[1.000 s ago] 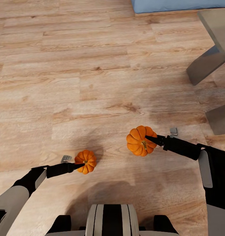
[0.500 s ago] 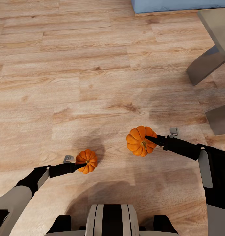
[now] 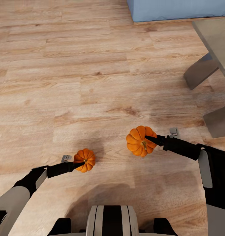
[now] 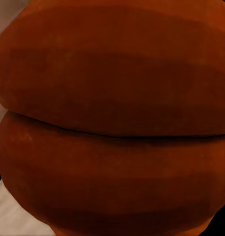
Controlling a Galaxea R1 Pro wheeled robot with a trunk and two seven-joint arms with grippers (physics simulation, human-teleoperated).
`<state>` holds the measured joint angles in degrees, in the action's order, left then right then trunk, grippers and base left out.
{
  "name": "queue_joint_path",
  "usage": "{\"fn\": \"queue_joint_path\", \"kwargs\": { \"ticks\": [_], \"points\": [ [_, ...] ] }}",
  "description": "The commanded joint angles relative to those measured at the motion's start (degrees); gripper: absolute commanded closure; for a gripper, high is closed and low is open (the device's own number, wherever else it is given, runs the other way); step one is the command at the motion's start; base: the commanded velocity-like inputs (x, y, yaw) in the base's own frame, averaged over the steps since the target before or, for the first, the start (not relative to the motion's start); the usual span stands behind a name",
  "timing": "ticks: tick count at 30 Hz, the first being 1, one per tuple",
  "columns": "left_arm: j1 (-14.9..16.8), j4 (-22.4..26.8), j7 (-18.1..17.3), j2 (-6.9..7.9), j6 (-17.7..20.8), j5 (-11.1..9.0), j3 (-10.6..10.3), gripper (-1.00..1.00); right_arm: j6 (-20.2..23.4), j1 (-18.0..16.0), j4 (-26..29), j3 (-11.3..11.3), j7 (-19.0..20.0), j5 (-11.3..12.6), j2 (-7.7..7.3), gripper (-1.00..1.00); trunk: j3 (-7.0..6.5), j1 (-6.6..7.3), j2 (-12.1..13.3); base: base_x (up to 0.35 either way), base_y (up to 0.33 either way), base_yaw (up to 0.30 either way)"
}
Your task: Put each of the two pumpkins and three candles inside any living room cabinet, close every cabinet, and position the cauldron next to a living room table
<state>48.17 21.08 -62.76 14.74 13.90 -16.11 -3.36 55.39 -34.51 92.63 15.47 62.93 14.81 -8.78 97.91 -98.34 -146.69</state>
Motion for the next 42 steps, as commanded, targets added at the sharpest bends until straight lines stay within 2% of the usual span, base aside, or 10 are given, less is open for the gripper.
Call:
{"fn": "queue_joint_path", "kwargs": {
  "ticks": [1, 12, 16, 18, 21, 23, 26, 30, 38, 42],
  "points": [
    [0.01, 0.01, -0.1, 0.08, 0.57, -0.5, -0.15, 1.0, 0.25, -0.03, 0.0, 0.02, 0.08, -0.04, -0.01, 1.0, -0.2, 0.03, 0.0, 0.0, 0.0, 0.0],
    [-0.24, 1.71, -5.22, 0.15, 2.65, -1.75, 2.67, 1.0, -1.08, 0.01, 0.0, -0.52, -2.48, -0.79, 0.76, 1.0, -2.64, 0.31, 0.15, 0.0, 0.0, 0.0],
    [-0.31, 3.2, -5.91, 1.3, 8.7, -1.93, 6.22, 1.0, -1.85, -0.02, 0.0, -1.44, -12.27, -1.12, 0.89, 1.0, -3.52, 0.42, 0.21, 0.0, 0.0, 0.0],
    [-1.85, 5.66, -6.29, 2.53, 11.6, -2.09, 7.72, 1.0, -2.27, 0.01, -0.01, -4.35, -22.02, -1.13, 1.03, 1.0, -3.97, 0.47, 0.23, 0.0, 0.0, 0.0],
    [-5.3, 10.07, -6.44, 3.41, 14.31, -2.27, 9.54, 1.0, -4.01, 0.37, -0.01, -7.73, -27.71, -1.09, 1.11, 1.0, -4.63, 0.55, 0.27, 0.0, 0.0, 0.0],
    [-15.71, 27.49, -5.37, 3.72, 23.14, -2.67, 20.32, 1.0, -8.41, 1.21, -0.05, -12.0, -32.59, -0.86, 1.18, 1.0, -5.07, 0.6, 0.3, 0.0, 0.0, 0.0],
    [-22.65, 40.11, -4.36, 2.98, 29.32, -2.69, 26.83, 1.0, -8.72, 1.65, -0.01, -13.36, -33.62, -0.33, 1.27, 1.0, -5.74, 0.67, 0.34, 0.0, 0.0, 0.0],
    [-28.86, 50.0, -3.49, 0.89, 31.89, -2.52, 29.79, 1.0, -6.12, 2.06, 0.0, -14.66, -33.9, -0.09, 2.03, 1.0, -6.65, 0.78, 0.39, 0.0, 0.0, 0.031],
    [-34.17, 54.2, 0.85, -2.72, 32.36, -2.6, 33.37, 1.0, -0.86, 2.16, 0.04, -15.77, -32.28, 0.22, 2.85, 1.0, -8.71, 0.98, 0.5, 0.0, 0.0, 0.212],
    [-36.9, 54.87, 1.25, -4.24, 32.32, -3.55, 33.85, 1.0, 3.87, 2.11, 0.08, -15.77, -24.78, 0.23, 2.88, 1.0, -9.71, 1.09, 0.55, 0.0, 0.0, 0.268]
  ]
}}
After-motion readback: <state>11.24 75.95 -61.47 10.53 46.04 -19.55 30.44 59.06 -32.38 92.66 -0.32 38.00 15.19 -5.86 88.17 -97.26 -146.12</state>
